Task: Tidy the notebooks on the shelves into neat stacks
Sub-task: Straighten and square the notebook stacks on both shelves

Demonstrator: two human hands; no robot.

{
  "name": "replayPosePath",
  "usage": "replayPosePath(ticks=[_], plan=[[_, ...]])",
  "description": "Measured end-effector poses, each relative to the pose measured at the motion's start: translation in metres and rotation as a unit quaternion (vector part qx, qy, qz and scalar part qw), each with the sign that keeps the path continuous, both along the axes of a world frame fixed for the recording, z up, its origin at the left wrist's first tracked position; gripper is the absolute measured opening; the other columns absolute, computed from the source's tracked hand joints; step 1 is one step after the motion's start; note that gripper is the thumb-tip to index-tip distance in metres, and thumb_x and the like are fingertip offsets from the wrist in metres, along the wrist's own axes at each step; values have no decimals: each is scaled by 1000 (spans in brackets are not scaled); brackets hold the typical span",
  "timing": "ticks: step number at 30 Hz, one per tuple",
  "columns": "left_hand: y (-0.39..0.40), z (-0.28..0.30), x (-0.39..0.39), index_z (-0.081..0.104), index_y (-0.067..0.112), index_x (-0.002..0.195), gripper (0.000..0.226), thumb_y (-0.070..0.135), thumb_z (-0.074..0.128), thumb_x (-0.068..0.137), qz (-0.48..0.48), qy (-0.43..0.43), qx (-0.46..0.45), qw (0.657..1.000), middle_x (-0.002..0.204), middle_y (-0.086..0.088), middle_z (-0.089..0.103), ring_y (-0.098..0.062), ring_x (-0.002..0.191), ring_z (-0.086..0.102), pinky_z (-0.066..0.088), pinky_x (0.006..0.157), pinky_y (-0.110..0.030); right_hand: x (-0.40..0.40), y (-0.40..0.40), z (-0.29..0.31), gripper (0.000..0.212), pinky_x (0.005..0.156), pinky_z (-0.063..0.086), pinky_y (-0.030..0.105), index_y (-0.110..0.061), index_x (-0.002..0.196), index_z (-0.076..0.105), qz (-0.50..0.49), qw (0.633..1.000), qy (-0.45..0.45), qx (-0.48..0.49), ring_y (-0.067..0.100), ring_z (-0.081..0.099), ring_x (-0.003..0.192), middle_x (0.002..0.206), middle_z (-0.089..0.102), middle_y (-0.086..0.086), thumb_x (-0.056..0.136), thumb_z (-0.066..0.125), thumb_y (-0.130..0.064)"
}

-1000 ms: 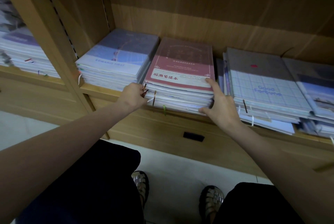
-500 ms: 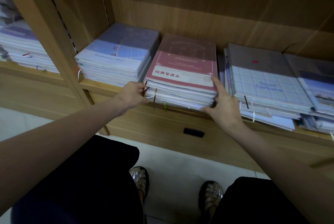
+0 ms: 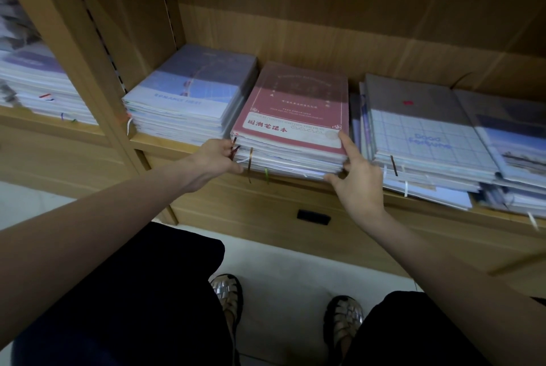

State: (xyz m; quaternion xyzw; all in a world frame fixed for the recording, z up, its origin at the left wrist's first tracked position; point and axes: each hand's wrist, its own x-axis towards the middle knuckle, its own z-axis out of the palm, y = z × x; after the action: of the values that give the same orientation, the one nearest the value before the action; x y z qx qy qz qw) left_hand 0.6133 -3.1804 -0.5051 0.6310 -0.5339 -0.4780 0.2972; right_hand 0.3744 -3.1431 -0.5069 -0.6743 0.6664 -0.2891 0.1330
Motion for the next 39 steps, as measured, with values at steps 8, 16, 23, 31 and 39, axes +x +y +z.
replayPosePath(ticks=[8,16,23,31,39], plan=[[-8,-3,5,59,3,114,34,1,66,82,16,-88,-44,995,111,-12,65,-25,105,60,45,95,-34,-7,-17,25,84,82,47,24,-21,149,20,65,994,67,55,11,56,75,104,60,5,82,71,-17],[24,24,-30,5,10,149,75,4,49,89,-109,-435,-361,818,156,-11,10,-26,142,15,16,116,-33,-13,-30,26,103,114,19,43,-27,150,-1,115,966,205,106,32,2,145,157,-16,6,79,73,-25],[30,2,-39,34,2,142,78,3,68,72,-271,-588,-410,642,148,-21,30,-36,134,34,31,108,-42,-19,-37,32,95,110,28,37,-24,151,6,159,960,214,89,30,20,142,158,-10,4,82,71,-21],[24,0,-48,59,12,123,72,5,78,54,-265,-613,-473,575,127,-22,52,-34,111,37,31,94,-43,-16,-48,37,101,107,34,39,-21,151,-1,179,932,304,84,31,26,139,158,-5,8,81,72,-24],[18,-16,-52,53,19,131,72,19,75,63,-286,-637,-434,570,124,-8,56,-25,108,49,41,90,-39,-14,-48,35,91,88,46,37,-15,150,-1,186,913,359,48,34,52,117,158,-5,13,87,65,-18]])
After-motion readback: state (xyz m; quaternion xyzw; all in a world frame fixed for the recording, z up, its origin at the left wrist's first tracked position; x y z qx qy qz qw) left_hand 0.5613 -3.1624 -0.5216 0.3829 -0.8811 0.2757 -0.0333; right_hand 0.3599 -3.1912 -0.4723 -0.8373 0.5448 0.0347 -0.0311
